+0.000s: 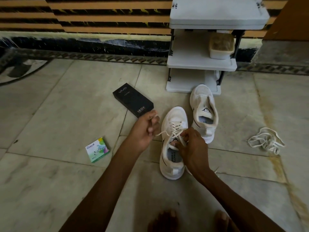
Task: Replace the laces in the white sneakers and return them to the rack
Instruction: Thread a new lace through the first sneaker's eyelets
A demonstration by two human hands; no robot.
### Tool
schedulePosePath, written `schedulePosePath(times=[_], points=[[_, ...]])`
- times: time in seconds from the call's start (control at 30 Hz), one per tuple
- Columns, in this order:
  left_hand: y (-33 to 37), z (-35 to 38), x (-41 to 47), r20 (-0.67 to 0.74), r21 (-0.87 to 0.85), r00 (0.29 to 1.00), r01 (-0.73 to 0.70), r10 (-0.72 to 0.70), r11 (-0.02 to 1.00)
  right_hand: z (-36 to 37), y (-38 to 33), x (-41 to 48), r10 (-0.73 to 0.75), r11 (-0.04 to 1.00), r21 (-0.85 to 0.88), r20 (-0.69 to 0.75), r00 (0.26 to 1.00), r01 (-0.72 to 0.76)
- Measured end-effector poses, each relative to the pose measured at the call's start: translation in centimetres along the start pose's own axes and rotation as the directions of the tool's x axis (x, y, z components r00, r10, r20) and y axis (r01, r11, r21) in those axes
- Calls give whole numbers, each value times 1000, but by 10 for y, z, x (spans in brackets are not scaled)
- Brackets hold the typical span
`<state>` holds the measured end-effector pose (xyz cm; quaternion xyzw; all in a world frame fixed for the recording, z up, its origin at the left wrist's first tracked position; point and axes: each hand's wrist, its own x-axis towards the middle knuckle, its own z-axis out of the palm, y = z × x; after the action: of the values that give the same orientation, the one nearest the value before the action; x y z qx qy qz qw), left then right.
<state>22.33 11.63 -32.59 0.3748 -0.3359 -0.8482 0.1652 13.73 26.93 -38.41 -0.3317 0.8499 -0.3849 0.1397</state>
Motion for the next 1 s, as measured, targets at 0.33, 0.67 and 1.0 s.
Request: schedulePosePath(times=[0.33, 0.67, 1.0], points=[[9, 1, -8, 235, 969, 970, -239, 61, 67, 3, 1, -3, 80, 994, 79, -10, 997, -79], [44, 13, -30, 218, 458, 965, -232, 145, 858, -1, -1, -1, 51, 999, 2, 7, 999, -51], [0, 14, -30, 181, 899, 957, -255, 227, 357, -25, 11, -7, -136, 984, -111, 15, 991, 137]])
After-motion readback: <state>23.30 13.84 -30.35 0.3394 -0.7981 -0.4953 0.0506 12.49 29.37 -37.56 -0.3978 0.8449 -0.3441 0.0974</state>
